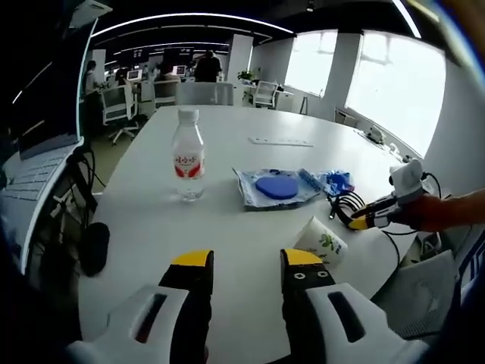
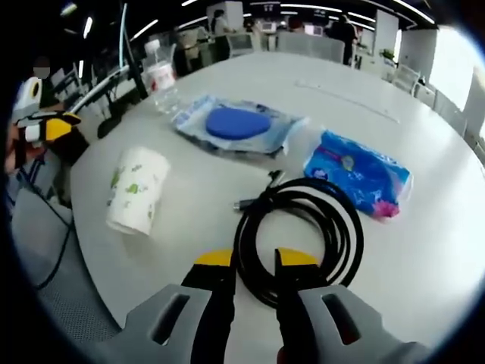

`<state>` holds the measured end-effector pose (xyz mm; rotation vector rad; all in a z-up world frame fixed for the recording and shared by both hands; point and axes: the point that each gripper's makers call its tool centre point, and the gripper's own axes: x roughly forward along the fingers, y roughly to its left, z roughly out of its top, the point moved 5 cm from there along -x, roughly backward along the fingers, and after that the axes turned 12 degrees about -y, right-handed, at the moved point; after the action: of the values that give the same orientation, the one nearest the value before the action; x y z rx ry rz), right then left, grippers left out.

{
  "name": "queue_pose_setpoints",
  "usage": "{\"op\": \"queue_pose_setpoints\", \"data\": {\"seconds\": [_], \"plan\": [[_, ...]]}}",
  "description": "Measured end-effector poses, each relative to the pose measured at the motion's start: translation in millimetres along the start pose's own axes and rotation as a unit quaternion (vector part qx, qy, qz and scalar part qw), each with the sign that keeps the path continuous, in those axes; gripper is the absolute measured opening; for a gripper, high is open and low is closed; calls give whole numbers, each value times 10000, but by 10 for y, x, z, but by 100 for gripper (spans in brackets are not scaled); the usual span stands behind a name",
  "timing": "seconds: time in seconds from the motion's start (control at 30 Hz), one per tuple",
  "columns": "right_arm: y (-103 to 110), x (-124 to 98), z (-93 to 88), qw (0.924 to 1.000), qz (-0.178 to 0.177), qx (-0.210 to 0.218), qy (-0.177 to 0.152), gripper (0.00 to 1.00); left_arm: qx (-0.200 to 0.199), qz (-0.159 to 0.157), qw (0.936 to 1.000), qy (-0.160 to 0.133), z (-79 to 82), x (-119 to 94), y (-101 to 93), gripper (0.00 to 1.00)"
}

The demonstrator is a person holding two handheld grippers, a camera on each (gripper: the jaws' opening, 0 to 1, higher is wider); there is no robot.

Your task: Arrange the tabletop items into an orderly group along one side of the table until the central work area is clear of visible clutter.

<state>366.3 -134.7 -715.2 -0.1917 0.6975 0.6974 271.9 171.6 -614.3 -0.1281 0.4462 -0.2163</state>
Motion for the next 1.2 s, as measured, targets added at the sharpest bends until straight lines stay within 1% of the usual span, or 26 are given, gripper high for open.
{"op": "queue_pose_setpoints", "data": {"seconds": [0.13,0.3,0.5,0.73,0.87,0.93,1.0,1.07,1.13,1.2], "plan": [[-8,25,2,10000,38,-21,25,17,28,-9,10000,-17,12,-4,-4,34],[-20,62,-12,9999,88,-43,41,15,-108,58,9999,-72,7,-32,18,33],[5,85,-20,9999,106,45,-13,13,-126,42,9999,-10,-43,-34,-16,32],[63,95,-14,9998,175,-86,2,10,-137,11,9999,2,-44,-32,-44,32],[74,101,-18,9998,168,-116,-15,10,-108,7,9999,36,-46,-33,-32,33],[92,91,-4,9998,187,-49,-53,12,-108,-18,9999,35,-42,-33,-37,34],[99,88,7,9998,185,-78,-63,13,-50,-15,10000,62,-45,-35,-34,33],[100,105,3,9997,210,-67,-83,13,-110,-12,9999,60,-51,-35,-27,33],[107,128,-32,9997,232,-92,-21,14,-96,13,9999,78,-62,-36,-23,33],[124,130,-23,9997,221,-59,-15,14,-132,10,9999,80,-74,-35,-31,33]]}}
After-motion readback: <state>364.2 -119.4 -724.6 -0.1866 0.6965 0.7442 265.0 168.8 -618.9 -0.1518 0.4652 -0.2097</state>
